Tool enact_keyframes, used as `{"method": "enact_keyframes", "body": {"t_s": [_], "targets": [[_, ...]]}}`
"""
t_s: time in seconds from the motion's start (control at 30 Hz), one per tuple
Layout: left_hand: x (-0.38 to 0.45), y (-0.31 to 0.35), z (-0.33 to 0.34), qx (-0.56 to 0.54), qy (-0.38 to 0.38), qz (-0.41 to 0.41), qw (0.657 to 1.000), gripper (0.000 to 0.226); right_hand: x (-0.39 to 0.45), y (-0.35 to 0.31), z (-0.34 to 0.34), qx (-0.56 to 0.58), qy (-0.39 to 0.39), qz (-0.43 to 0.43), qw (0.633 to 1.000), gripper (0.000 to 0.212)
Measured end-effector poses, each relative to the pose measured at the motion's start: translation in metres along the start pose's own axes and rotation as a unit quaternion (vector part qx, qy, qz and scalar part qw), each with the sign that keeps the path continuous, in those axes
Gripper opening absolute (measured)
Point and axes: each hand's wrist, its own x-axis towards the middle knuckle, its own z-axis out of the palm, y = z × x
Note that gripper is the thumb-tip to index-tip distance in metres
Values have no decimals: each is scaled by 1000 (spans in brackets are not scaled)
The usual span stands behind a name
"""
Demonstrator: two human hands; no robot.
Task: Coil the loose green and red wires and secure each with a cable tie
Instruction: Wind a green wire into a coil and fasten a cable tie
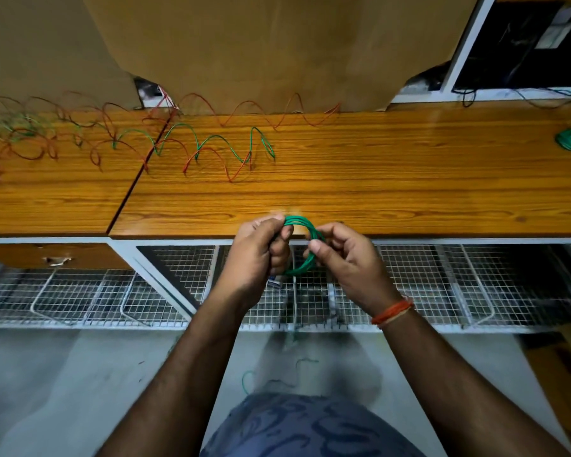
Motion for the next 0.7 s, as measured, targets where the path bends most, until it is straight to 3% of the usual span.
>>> {"method": "enact_keyframes", "body": {"t_s": [0.07,0.3,0.47,0.7], "targets": [[-1,-1,-1,10,-1,-9,1000,35,1,0,-2,-51,26,-30,998,7],[-4,-6,-1,26,0,-38,999,52,-1,-3,1,-157,42,-41,986,19],[-13,-12,0,124,-12,-52,991,42,7,-4,-4,-70,35,2,997,26],[-14,-16,0,70,-58,-51,995,34,2,11,-2,-2,14,58,998,24]]}}
